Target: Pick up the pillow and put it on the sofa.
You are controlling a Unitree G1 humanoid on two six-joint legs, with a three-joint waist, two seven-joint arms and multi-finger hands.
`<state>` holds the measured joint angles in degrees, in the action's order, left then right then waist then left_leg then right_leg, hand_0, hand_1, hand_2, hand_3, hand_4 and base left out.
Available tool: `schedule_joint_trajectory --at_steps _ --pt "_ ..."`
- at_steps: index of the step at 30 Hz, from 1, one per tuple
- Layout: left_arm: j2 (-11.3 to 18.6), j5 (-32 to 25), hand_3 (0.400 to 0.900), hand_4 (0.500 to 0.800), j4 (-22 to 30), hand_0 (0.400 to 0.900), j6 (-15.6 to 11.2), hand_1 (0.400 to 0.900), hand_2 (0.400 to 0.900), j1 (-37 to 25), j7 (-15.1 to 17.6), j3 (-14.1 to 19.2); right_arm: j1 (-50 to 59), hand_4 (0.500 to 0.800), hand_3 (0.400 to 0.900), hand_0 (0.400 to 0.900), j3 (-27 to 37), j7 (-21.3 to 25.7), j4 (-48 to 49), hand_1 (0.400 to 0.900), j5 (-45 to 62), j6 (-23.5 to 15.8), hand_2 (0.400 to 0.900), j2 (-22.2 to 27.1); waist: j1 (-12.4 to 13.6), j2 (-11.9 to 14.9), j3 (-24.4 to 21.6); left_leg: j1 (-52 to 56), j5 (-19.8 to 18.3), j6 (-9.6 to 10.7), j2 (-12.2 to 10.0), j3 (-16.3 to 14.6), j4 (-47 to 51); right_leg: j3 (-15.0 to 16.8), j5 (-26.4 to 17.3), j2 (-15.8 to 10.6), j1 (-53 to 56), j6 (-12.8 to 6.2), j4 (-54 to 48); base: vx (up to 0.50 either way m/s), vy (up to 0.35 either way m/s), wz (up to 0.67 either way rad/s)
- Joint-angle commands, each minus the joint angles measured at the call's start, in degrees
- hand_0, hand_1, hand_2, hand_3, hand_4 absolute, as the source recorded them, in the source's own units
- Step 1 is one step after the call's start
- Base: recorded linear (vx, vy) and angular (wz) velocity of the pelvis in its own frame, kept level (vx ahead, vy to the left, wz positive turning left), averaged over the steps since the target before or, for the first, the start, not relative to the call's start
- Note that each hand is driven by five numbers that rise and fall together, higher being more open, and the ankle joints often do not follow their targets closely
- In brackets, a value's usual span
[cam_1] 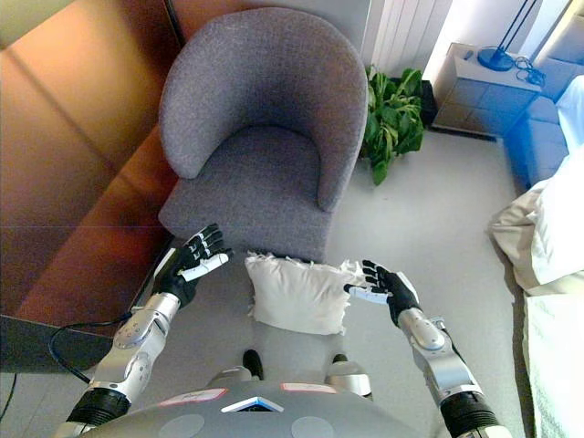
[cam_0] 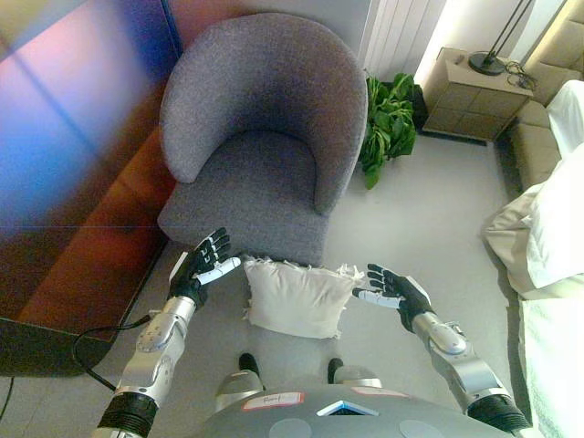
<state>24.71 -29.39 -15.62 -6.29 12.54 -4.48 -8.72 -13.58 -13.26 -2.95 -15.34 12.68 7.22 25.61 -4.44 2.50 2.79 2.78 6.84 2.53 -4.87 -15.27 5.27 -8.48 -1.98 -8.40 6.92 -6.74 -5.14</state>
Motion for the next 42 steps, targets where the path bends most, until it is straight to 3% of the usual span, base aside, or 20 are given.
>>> schedule_joint_trajectory --at_steps 1,7,17,28,35,38,42 --pt "1.74 0.47 0.900 0.800 1.61 0.900 -4.05 0.900 0.900 -4.27 -1.01 2.90 5.01 0.800 0.900 0.900 0.77 -0.08 4.06 0.900 -0.87 -4.40 0.900 0.47 1.27 0.15 0.99 3.12 -5.80 -0.71 -0.24 1.06 -0.27 -2.87 -0.72 2.41 -1.57 0.35 0.89 0.00 0.000 0.00" --pt "2.01 -0.39 0.900 0.800 2.42 0.900 -4.51 0.900 0.900 -3.39 -2.34 3.19 4.19 0.800 0.900 0.900 0.93 0.78 4.84 0.900 -3.56 -4.70 0.900 0.94 1.28 0.16 1.31 3.06 -5.78 -0.76 -0.23 1.03 -0.27 -2.72 -0.50 2.37 -1.80 0.30 1.24 0.05 -0.019 0.00" --pt "4.36 -0.99 0.900 0.800 4.54 0.900 -5.79 0.900 0.900 -4.79 -1.41 3.45 8.26 0.800 0.900 0.900 -0.96 4.50 4.46 0.900 -15.44 -6.02 0.900 5.25 2.10 -0.23 4.49 -0.07 -6.15 -1.11 -0.47 1.59 -3.57 -2.03 0.91 1.92 -5.14 0.89 5.24 0.04 -0.021 0.02" --pt "7.64 -4.71 0.900 0.800 7.83 0.900 -9.11 0.900 0.900 -14.91 0.92 -1.31 21.29 0.800 0.900 0.900 -5.16 13.27 1.47 0.900 -26.56 -7.48 0.900 13.29 2.92 -1.29 15.33 -15.01 -6.48 -0.41 -1.65 4.37 -15.80 -1.71 2.89 1.80 -17.88 2.99 15.14 -0.12 -0.037 0.10" --pt "8.59 -5.67 0.900 0.800 9.97 0.900 -13.11 0.900 0.900 -17.50 3.14 -2.53 26.31 0.800 0.900 0.900 -7.35 20.09 1.12 0.900 -36.76 -7.44 0.900 17.06 3.47 -2.20 19.90 -24.33 -9.57 -0.83 -1.02 5.36 -26.30 -2.07 6.15 1.17 -26.89 4.08 25.64 -0.06 -0.023 0.09" --pt "9.49 -6.32 0.900 0.800 11.36 0.900 -14.60 0.900 0.900 -19.39 4.09 -2.96 30.42 0.800 0.900 0.900 -8.20 22.83 1.09 0.900 -40.71 -5.52 0.900 19.22 3.78 -2.60 21.74 -28.80 -11.66 -1.61 -0.68 5.58 -31.17 -2.04 7.89 0.15 -31.45 4.28 31.42 -0.08 -0.035 0.11" --pt "10.28 -7.26 0.900 0.800 13.57 0.900 -15.40 0.900 0.900 -21.25 5.09 -2.74 34.85 0.800 0.900 0.900 -9.15 23.50 -0.18 0.900 -43.34 -4.00 0.900 20.54 4.13 -3.23 22.96 -33.94 -14.57 -2.79 -0.40 5.77 -36.87 -1.66 10.59 -1.02 -37.25 4.79 39.18 -0.07 -0.034 0.11"
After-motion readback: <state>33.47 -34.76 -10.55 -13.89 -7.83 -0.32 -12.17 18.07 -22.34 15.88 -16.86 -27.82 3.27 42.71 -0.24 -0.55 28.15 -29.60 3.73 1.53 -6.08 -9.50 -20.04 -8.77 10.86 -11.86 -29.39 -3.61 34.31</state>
